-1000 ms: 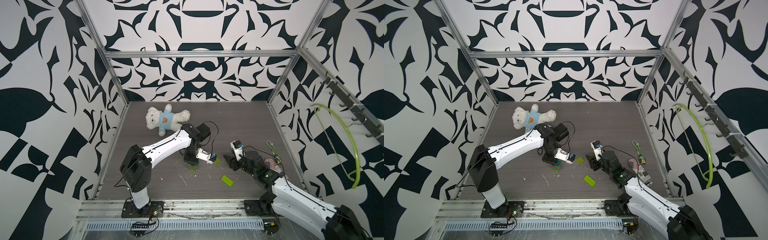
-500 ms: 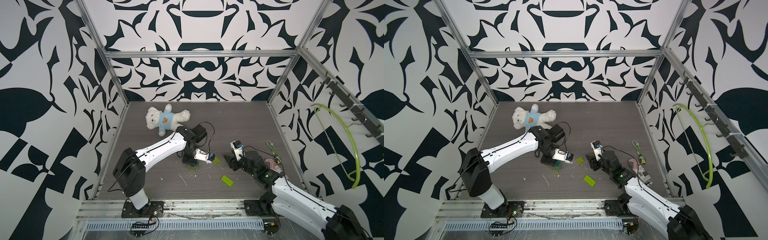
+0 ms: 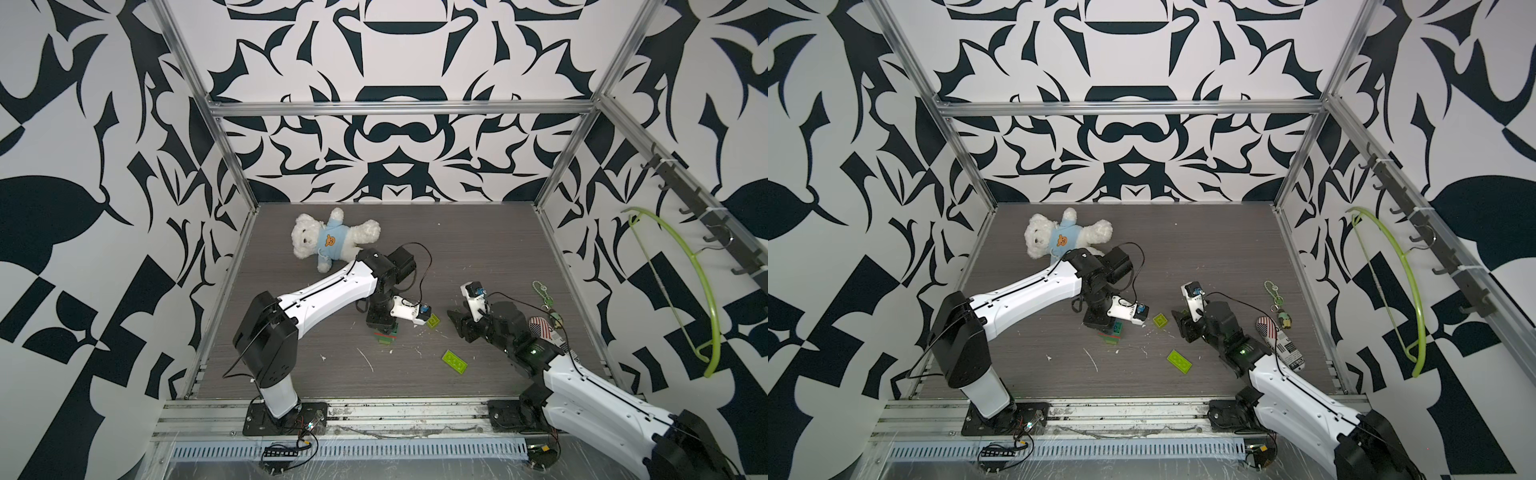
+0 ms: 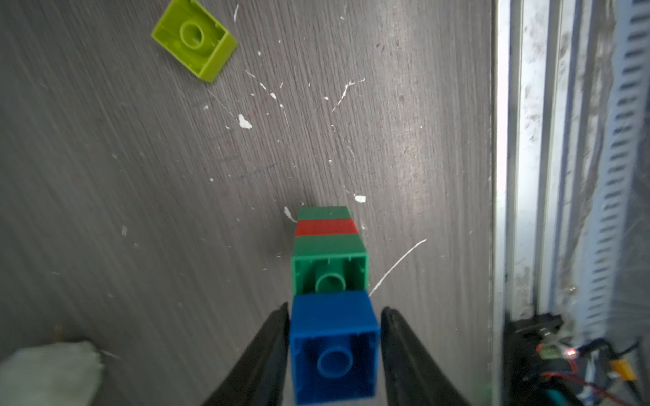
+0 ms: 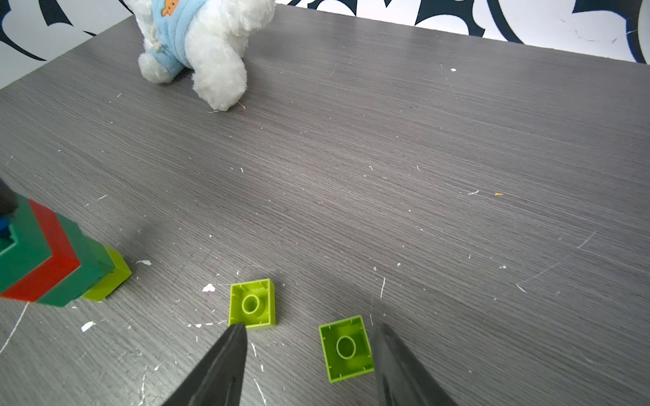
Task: Assemble a carrot with lego
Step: Adjust the lego brick at the center of the board.
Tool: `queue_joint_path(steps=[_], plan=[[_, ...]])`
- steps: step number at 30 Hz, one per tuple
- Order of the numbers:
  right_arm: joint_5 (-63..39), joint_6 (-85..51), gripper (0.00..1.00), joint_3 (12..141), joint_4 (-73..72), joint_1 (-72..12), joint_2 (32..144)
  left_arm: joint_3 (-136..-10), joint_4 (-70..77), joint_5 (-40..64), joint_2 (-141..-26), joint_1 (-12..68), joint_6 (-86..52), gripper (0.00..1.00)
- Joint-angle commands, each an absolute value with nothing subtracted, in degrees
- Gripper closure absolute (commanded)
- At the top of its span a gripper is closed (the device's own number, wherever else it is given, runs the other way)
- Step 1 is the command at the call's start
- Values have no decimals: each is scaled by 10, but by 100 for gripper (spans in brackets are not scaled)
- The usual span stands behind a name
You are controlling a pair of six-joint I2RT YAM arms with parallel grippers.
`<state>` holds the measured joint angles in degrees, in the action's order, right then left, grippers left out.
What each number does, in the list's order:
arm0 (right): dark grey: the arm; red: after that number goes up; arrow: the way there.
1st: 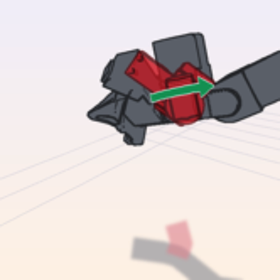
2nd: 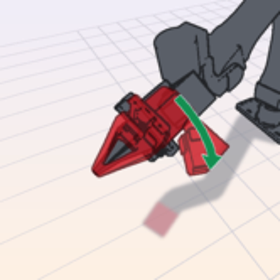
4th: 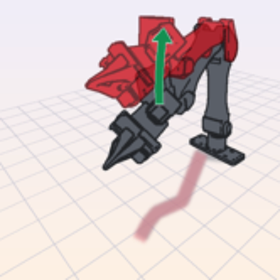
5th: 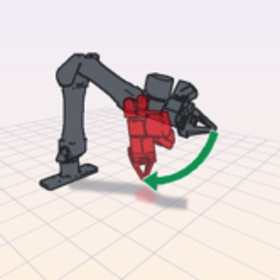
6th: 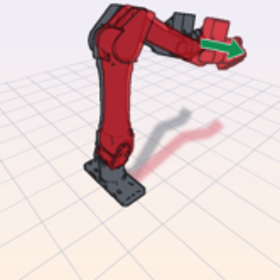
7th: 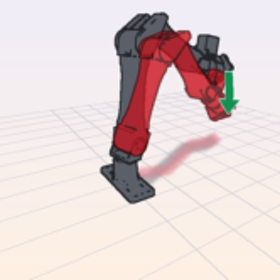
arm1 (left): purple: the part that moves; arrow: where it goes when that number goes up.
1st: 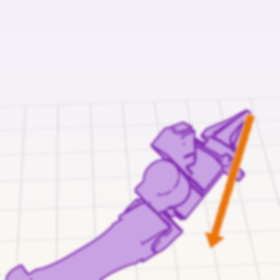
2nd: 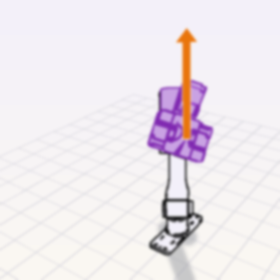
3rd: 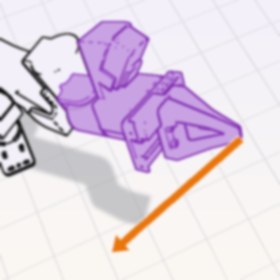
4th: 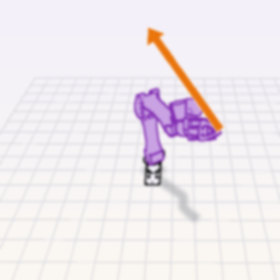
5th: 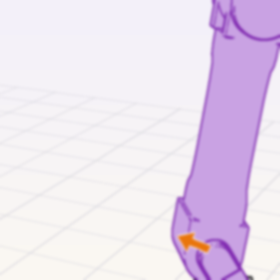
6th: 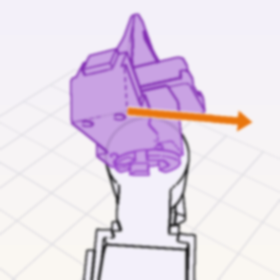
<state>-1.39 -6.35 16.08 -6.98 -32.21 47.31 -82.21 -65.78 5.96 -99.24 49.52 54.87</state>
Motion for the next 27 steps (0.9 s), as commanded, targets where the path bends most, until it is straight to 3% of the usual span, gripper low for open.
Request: queue_joint_path(steps=[1, 10, 15, 20, 27], plan=[[-19, -72, 39, 180, -81, -320, 469, -835, -692, 75, -1006, 496, 556, 41], [-24, -81, 39, 188, -72, -320, 484, -851, -671, 73, -988, 495, 554, 28], [-23, -210, 39, 277, 133, -331, 489, -866, -641, 118, -945, 480, 529, 25], [156, -349, 39, 374, 379, -502, 526, -841, -553, 189, -864, 450, 439, 24], [141, -416, 37, 393, 490, -584, 558, -837, -481, 183, -816, 440, 293, 21]])
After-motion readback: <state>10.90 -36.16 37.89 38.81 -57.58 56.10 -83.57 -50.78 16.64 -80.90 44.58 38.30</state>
